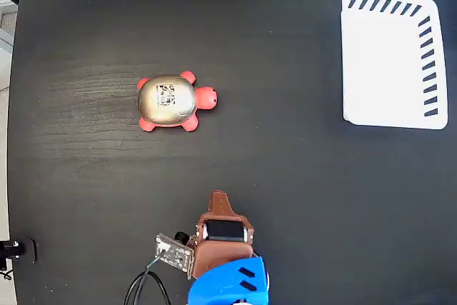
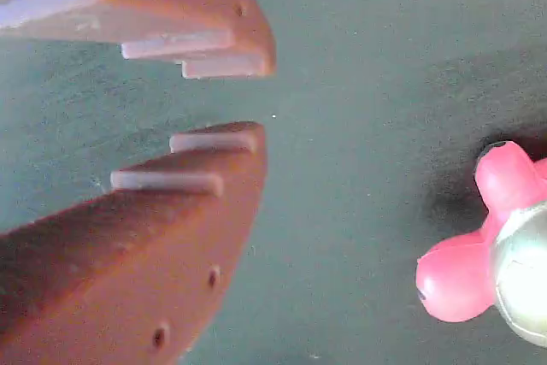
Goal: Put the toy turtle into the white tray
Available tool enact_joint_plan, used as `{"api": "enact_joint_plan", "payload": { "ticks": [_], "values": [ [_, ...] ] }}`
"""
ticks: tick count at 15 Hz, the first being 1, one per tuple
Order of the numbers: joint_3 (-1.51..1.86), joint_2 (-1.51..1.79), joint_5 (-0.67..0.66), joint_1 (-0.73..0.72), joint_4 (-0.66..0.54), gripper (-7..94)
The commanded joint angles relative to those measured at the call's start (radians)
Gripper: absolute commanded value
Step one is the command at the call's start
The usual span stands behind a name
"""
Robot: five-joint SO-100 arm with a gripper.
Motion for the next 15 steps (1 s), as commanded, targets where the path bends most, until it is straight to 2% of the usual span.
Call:
{"api": "enact_joint_plan", "payload": {
  "ticks": [1, 5, 7, 8, 12, 15],
  "values": [
    [-0.021, 0.002, 0.017, -0.014, 0.014, 4],
    [-0.021, 0.002, 0.017, -0.014, 0.014, 4],
    [-0.021, 0.002, 0.003, -0.029, 0.014, 7],
    [-0.021, -0.002, 0.020, -0.048, 0.002, 0],
    [-0.075, -0.302, 0.003, -0.110, -0.190, 0],
    [-0.209, -0.503, 0.002, -0.155, -0.210, 0]
  ]
}}
